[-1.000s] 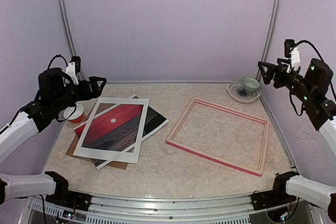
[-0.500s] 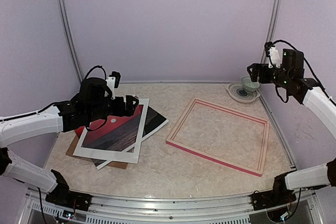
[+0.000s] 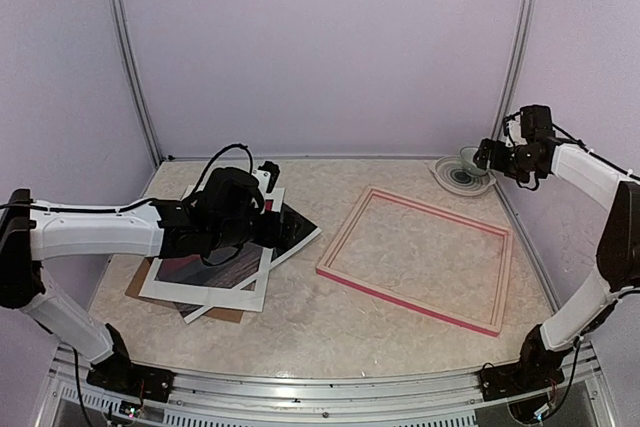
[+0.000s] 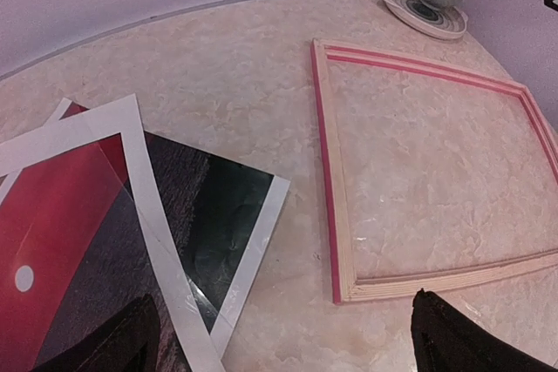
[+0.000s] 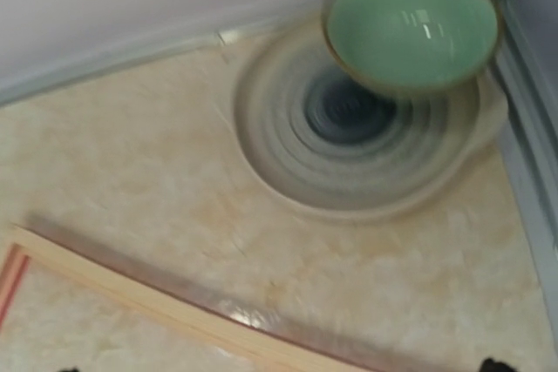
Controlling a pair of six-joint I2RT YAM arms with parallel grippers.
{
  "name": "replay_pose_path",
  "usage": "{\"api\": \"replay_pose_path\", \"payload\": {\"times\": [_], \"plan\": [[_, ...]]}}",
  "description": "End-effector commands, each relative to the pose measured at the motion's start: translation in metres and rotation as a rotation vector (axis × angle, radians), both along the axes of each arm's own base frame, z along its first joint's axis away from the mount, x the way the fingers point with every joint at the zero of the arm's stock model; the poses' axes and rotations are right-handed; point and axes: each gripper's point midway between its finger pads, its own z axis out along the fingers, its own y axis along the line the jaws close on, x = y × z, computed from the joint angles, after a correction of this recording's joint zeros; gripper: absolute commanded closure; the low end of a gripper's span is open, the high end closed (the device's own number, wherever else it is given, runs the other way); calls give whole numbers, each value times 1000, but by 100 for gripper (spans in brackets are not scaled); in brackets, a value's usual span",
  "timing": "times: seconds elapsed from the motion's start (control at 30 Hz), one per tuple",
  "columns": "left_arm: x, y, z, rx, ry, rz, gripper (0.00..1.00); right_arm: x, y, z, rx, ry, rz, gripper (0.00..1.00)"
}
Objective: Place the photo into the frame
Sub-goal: Rotate the frame body at the center of the board.
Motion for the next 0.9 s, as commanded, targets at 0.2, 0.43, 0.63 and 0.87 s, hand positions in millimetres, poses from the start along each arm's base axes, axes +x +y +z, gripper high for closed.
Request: {"api": "replay_pose_path", "payload": {"times": [0.2,0.43,0.63,0.87], "plan": [[-27,-43,-26,78,60,-143,1,9,-18,-45,91,115,-52,1],[-50,-61,-57,158,137,-261,1,6,-30,-72,101,147,-83,1],[-59,-70,-79,224,181,-296,1,3,-44,-99,114,186,-115,1],[-57,-74,-105,306,233,-282,1,10,-52,-121,124,214,-119,1]]}}
